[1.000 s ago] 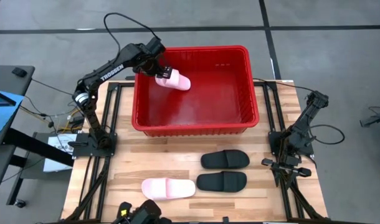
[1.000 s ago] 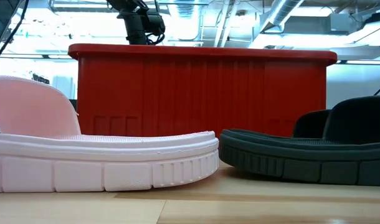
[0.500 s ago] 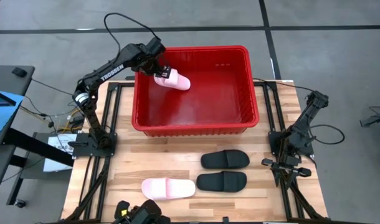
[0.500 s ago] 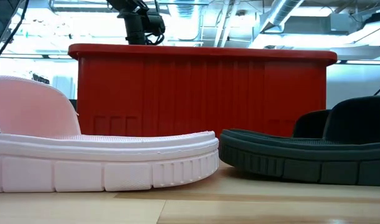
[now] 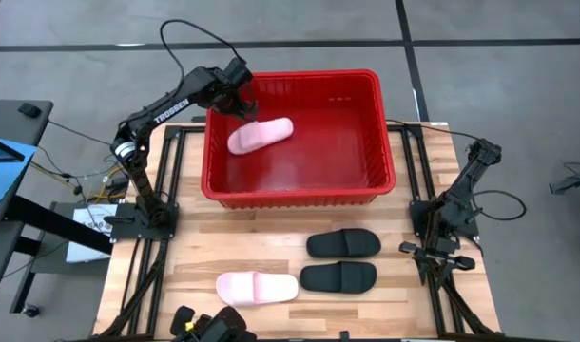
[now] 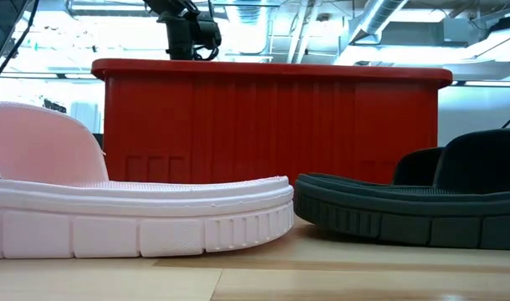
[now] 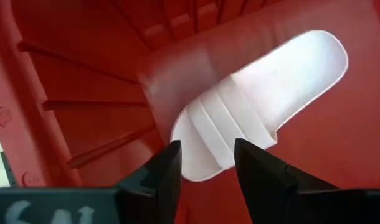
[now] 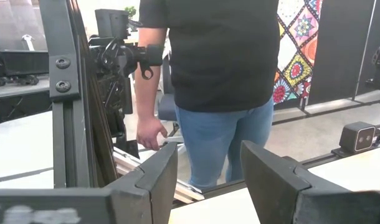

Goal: Pick and place slides into bin
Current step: Put the pink slide into the red bin

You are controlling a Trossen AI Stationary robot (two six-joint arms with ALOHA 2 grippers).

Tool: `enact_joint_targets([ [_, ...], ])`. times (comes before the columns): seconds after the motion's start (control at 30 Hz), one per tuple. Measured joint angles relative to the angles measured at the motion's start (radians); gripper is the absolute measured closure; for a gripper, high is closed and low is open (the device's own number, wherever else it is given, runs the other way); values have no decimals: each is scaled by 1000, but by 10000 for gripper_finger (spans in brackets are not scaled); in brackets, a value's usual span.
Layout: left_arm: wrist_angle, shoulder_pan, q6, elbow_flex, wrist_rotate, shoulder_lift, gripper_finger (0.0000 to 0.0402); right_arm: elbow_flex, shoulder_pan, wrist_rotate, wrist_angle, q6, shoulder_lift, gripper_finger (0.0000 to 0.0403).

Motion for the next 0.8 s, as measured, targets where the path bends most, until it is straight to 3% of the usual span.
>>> enact_joint_targets([
  [0.6,0,0,17,0,7,0,262,0,0,0,0,0,0,236],
  [0.8,-7,-11,114,100,71,-5,262,0,0,0,0,0,0,236],
])
